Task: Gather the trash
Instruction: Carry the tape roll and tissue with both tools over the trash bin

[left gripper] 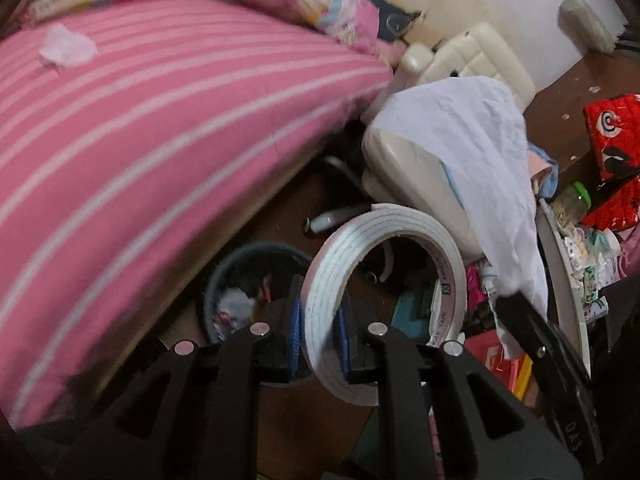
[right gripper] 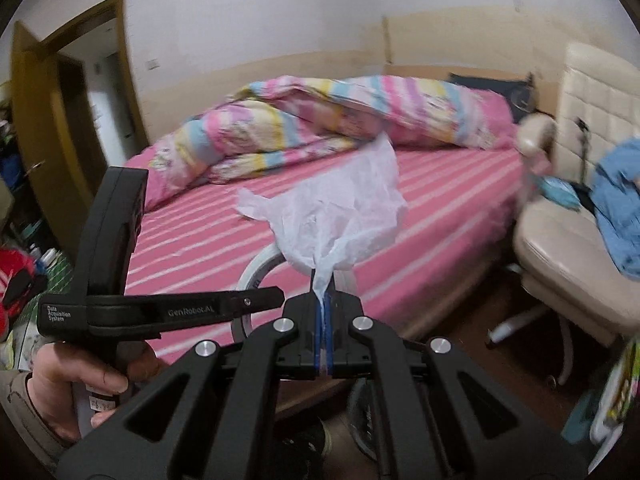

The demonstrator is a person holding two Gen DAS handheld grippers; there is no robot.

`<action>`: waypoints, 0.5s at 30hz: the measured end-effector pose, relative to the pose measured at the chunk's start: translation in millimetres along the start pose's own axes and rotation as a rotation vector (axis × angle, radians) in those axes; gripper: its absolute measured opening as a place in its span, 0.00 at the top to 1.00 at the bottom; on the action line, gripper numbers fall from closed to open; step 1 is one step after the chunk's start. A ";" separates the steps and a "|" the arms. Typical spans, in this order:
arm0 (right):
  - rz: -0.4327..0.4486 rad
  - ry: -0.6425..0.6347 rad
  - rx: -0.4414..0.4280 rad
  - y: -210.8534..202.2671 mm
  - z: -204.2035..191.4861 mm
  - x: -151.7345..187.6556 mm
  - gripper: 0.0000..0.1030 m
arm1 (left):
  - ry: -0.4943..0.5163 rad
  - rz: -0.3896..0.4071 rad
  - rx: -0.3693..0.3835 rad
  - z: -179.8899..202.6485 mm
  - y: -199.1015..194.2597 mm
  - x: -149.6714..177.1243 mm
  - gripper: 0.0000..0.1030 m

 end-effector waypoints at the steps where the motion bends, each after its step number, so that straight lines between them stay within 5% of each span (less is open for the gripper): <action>1: -0.005 0.006 0.005 -2.2 6.0 -2.4 0.98 | -0.005 -0.017 0.007 1.9 11.8 2.4 0.86; 15: -0.205 0.146 0.118 47.8 133.8 21.1 0.98 | -0.039 -0.251 -0.012 -22.0 141.4 39.1 0.86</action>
Point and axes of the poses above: each gripper's, at about its wrist camera, not at the fingertips, and y roughly the way its jaws point, z to its right, x to its underside, the point moved 5 cm from there along y, roughly the way its jaws point, and after that the axes turned 9 degrees about y, right-handed, at the moved point
